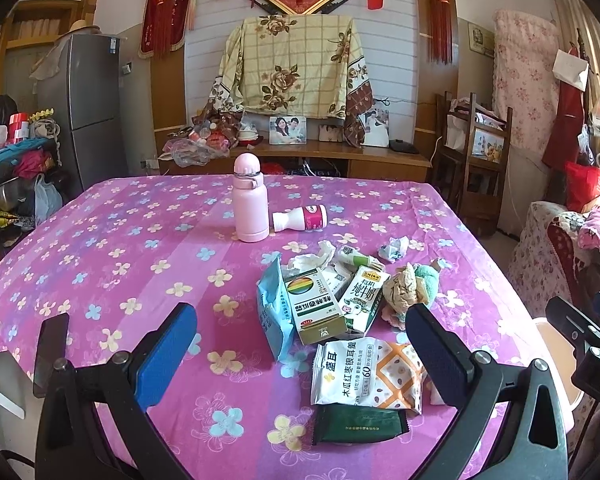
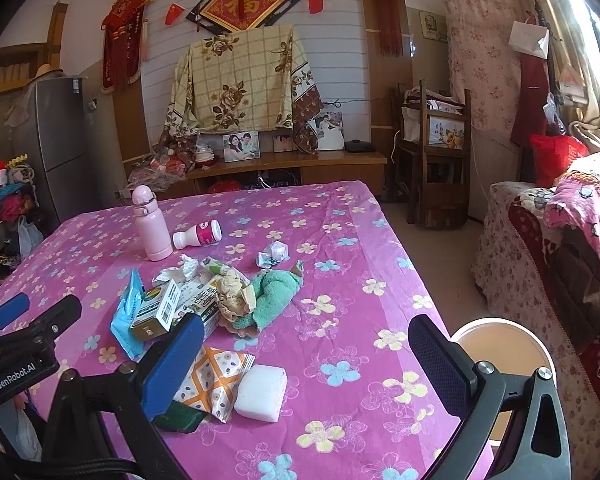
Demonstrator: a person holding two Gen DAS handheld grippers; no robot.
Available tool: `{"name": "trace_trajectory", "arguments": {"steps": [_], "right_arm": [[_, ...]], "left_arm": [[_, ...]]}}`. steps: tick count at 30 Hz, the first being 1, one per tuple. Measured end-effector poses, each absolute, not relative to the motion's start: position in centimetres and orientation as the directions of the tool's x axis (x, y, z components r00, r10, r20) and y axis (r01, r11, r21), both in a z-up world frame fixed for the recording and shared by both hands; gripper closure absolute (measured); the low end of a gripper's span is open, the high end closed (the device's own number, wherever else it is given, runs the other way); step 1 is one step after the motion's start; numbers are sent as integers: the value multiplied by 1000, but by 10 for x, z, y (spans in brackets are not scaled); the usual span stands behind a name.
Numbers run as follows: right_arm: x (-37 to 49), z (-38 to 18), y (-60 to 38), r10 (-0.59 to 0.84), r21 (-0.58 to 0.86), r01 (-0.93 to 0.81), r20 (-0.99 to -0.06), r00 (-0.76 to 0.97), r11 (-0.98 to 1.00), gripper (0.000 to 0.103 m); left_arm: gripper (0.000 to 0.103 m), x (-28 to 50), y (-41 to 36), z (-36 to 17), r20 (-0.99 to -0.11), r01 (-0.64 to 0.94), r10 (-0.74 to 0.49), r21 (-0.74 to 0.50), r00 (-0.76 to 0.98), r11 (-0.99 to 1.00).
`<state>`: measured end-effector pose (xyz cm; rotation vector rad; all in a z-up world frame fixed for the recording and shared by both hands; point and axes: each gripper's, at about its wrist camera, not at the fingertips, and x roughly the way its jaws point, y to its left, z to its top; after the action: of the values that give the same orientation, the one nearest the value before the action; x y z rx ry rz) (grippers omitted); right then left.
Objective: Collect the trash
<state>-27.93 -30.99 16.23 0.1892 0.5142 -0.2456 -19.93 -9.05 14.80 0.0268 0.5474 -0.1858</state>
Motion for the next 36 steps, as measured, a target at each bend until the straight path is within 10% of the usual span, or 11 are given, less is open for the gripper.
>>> {"name": "trace_trajectory", "arguments": {"steps": [36], "right_arm": [[-278,164,-307,-195,103,282,-500,844,954,0]], "left_arm": [[0,-200,-91,145,-527,199,-201,-61,826,978]]}}
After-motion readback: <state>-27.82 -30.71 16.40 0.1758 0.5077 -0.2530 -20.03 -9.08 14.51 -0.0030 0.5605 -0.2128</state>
